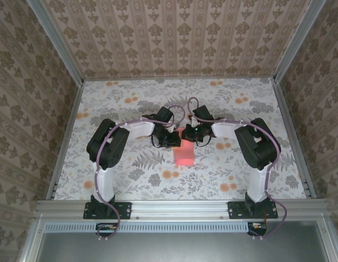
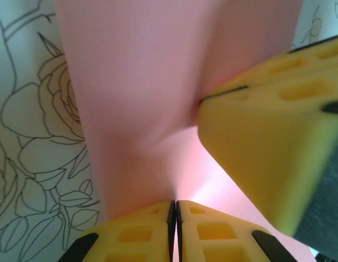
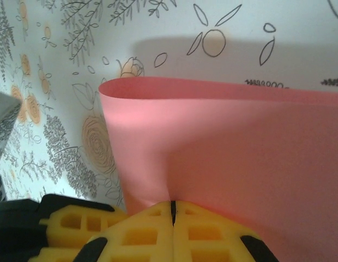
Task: Fold a paper plane with a square sheet of paper (fold left side to right side)
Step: Hold the square sheet of paper at the center of the table, then first fold the square sheet of paper in half at the center of the table.
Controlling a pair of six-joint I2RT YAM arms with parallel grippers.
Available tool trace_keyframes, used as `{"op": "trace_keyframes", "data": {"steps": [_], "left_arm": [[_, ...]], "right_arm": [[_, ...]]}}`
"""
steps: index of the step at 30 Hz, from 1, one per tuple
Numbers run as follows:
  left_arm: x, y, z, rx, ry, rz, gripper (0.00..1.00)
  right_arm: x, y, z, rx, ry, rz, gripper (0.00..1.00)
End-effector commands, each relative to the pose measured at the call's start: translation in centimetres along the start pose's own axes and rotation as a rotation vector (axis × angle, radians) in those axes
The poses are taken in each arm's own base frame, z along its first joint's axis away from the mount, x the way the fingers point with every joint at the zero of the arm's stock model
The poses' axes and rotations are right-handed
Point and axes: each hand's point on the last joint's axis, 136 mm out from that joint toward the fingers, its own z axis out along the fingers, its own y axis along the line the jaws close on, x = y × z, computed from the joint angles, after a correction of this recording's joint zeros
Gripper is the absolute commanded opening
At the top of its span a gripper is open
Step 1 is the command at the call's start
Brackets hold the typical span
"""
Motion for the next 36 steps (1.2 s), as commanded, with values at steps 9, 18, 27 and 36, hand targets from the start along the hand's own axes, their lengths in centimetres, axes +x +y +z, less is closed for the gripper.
{"op": "trace_keyframes", "data": {"steps": [9, 18, 27, 36], "left_arm": [[2.4, 1.3, 0.8, -0.055, 0.069, -0.029, 0.13], [3.7, 1.3, 0.2, -0.051, 0.080, -0.023, 0.13], [5.4, 1.5, 0.0, -0.045, 0.097, -0.015, 0.13], [7.0, 1.4, -0.2, -0.025, 0.111, 0.004, 0.13]], "right_arm": [[1.7, -2.8, 1.4, 0.115, 0.077, 0.063, 0.04], [2.3, -4.1, 1.6, 0.168, 0.097, 0.084, 0.03], [2.3, -4.6, 1.5, 0.196, 0.097, 0.090, 0.03], [2.2, -4.7, 1.2, 0.204, 0.096, 0.091, 0.03]]}}
